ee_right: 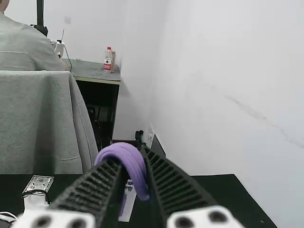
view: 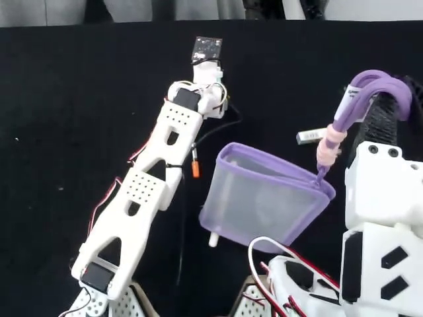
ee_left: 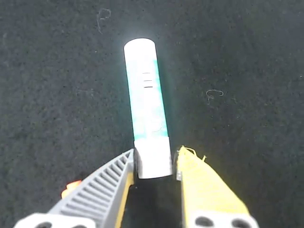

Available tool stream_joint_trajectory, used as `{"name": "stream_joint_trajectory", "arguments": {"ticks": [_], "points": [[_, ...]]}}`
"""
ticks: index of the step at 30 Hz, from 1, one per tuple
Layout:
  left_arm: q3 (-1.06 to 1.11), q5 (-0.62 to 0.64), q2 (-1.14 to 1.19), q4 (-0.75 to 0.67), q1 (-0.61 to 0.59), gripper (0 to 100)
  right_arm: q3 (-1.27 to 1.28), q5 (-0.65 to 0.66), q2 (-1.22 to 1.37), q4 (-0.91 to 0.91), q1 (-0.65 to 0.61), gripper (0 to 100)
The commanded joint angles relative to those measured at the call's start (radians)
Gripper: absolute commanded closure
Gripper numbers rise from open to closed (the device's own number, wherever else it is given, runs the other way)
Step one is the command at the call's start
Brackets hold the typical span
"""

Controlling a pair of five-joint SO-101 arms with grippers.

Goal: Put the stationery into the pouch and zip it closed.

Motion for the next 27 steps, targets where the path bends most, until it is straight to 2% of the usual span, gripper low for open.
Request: {"name": "stream_joint_trajectory", "arguments": {"ticks": [1,11,16,21,27], "points": [[-0.035,0.011,-0.021,-0.014,0.007,85,-0.018,0.008,0.007,0.003,0.002,98.8],[-0.024,0.012,0.029,-0.012,0.012,86,-0.025,0.008,0.007,0.005,0.002,98.8],[-0.024,0.011,0.029,-0.012,0.012,97,-0.027,0.008,0.005,0.005,0.002,98.8],[-0.025,0.011,0.029,-0.003,0.012,97,-0.027,0.008,0.005,0.006,0.002,98.8],[-0.047,0.005,0.012,0.087,0.056,97,-0.027,0.008,0.005,0.006,0.002,98.8]]}}
